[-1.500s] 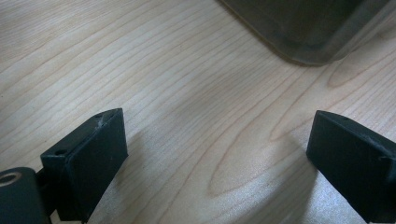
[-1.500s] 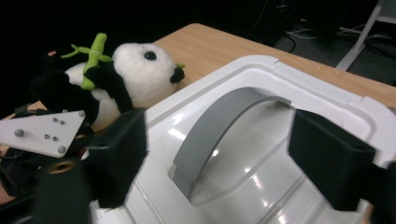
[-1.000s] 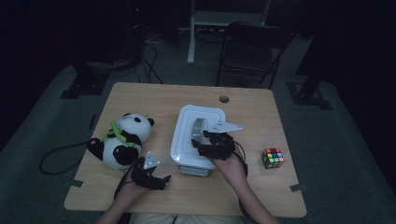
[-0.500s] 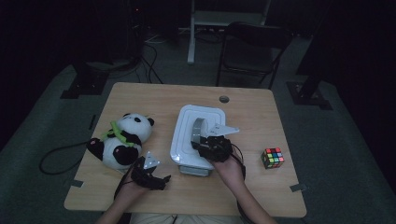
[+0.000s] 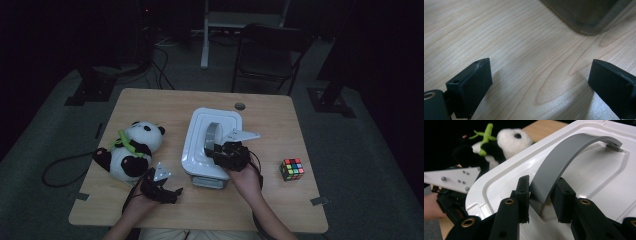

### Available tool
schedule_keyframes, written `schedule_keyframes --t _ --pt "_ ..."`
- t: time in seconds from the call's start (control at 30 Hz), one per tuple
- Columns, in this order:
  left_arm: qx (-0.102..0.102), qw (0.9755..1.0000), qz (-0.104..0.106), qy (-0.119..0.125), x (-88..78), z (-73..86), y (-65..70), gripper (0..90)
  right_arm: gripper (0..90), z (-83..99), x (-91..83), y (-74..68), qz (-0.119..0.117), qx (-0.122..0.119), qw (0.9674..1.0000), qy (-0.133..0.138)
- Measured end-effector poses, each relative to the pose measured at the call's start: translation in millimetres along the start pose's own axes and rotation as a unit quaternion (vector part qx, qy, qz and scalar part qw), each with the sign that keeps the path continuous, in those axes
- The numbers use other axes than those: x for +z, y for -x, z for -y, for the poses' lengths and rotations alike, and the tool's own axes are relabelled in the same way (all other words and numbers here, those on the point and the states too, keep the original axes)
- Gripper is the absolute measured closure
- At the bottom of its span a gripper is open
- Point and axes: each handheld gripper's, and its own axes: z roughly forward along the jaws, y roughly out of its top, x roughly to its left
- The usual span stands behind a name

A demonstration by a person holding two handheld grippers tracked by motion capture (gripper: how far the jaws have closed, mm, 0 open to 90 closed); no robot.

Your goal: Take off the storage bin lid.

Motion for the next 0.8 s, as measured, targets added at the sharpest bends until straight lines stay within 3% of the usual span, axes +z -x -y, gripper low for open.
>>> schedule_keyframes --t 0.2,0.37,0.5,0.7,0.8 --pt "0.000 1.0000 0.000 0.000 0.0 0.0 0.0 5.7 68.8 -8.7 -12.2 5.0 0.015 -0.009 0.9997 0.017" --pt "0.000 1.0000 0.000 0.000 0.0 0.0 0.0 5.7 68.9 -11.9 -24.6 17.4 0.036 -0.005 0.9990 0.027" --pt "0.000 1.0000 0.000 0.000 0.1 0.0 0.0 5.7 68.9 -12.3 -37.1 35.6 0.068 -0.004 0.9973 0.027" --pt "0.000 1.0000 0.000 0.001 0.2 0.0 0.0 5.7 68.9 -10.7 -52.1 55.8 0.095 0.006 0.9951 0.029" --pt "-0.001 1.0000 0.000 0.000 0.1 0.0 0.1 5.7 69.0 -7.1 -62.8 74.1 0.120 0.017 0.9922 0.030"
